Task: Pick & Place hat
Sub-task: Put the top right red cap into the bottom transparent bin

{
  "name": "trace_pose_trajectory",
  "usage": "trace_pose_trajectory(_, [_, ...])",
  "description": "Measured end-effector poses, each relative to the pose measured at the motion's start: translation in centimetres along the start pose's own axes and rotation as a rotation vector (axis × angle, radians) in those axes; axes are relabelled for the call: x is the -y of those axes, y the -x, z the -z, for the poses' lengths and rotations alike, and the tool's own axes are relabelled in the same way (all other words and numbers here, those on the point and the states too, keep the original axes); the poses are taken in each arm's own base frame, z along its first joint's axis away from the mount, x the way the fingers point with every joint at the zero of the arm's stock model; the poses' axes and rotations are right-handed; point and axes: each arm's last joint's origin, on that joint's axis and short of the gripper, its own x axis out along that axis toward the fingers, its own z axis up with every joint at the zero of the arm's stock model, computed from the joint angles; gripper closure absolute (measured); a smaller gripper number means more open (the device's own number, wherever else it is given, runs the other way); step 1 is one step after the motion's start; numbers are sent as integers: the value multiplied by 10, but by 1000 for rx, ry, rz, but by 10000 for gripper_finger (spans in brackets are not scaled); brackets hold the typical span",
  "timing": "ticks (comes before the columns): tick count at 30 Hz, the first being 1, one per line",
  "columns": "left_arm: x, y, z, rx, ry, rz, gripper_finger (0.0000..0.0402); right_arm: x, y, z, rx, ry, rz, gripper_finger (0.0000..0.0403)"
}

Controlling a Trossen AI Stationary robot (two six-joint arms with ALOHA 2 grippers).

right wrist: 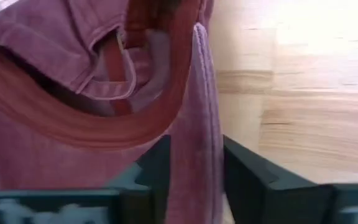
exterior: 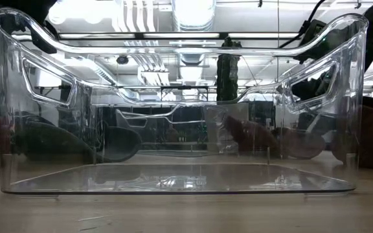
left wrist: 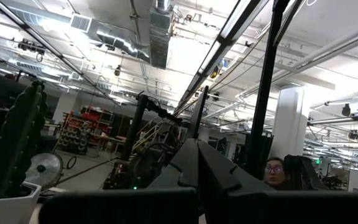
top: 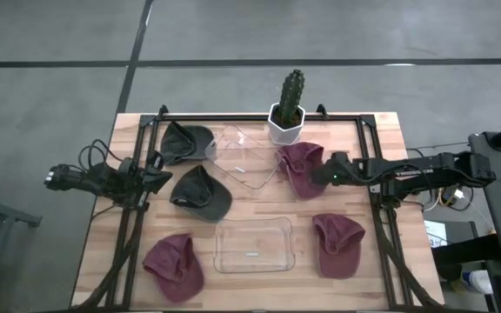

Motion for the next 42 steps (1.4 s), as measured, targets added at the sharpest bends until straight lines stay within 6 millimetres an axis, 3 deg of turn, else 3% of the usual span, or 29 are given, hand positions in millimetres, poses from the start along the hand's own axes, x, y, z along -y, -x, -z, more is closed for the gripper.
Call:
trace_pose_trajectory(4, [0,0,0,0,0,0,401,-1,0,0,-7,35,-10,380])
trace_pose_trajectory(10, [0,0,0,0,1,0,401,0,13,-4,-10,54,27,389])
trace_pose_trajectory(21, [0,0,0,0,2,0,401,-22,93,-35,-29,314,59,392])
trace_pose_trajectory(27, [0,0,0,-1,-25,0,401,-39,137,-48,-155,476,-77,392])
trace_pose_trajectory(34, [0,0,0,0,-25,0,401,-59,174,-54,-235,646,-348,391])
trace_pose_trajectory(42, [0,0,0,0,-25,0,401,-101,181,-44,-280,698,-755,390])
